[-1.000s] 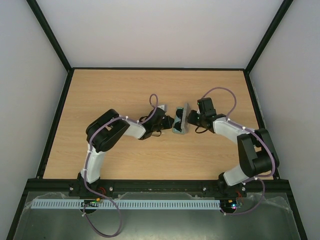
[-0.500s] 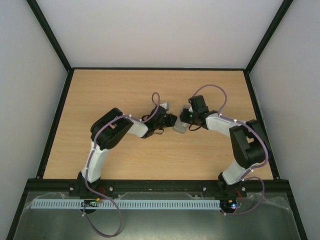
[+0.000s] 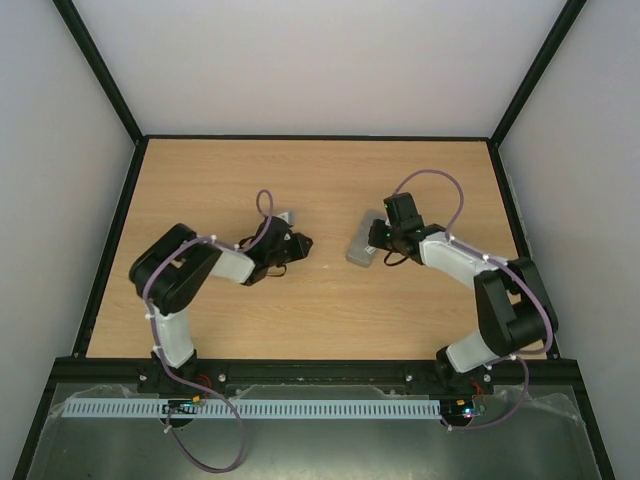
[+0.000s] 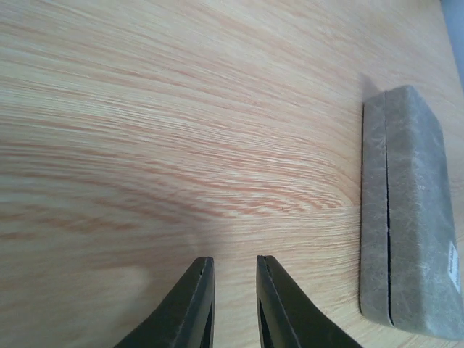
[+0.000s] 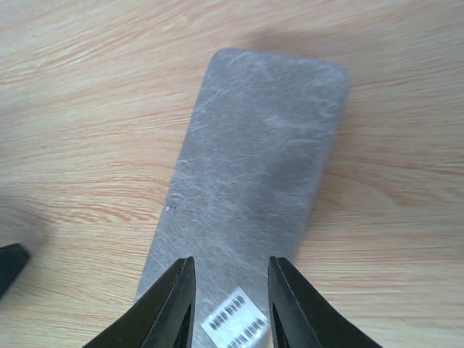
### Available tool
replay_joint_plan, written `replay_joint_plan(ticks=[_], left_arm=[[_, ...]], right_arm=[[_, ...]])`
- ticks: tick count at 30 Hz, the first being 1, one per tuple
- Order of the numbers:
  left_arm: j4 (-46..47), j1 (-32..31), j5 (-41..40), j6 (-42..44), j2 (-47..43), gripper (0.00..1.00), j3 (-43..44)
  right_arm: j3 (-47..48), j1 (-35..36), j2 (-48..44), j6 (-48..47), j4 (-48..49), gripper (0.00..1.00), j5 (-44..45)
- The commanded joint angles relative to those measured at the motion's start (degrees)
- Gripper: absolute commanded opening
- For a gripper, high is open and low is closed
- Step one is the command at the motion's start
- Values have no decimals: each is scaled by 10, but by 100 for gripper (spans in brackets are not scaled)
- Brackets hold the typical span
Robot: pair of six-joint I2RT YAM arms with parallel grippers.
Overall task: Organize the sunglasses
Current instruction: Close the sunglasses case at the center of the board, then adjust the sunglasses case at the center of the board.
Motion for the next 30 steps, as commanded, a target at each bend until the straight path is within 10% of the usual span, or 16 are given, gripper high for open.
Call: replay_joint_plan(ticks=[1, 11, 30], left_arm=[[-53, 2, -24, 21, -74, 20, -20], [-40, -18, 0, 3, -72, 19, -25], [-44, -18, -25, 4, -136, 18, -99]], right_arm=[[-20, -20, -40, 8, -65, 30, 80], [85, -128, 96, 2, -80, 22, 40], [189, -25, 236, -13, -44, 24, -22]])
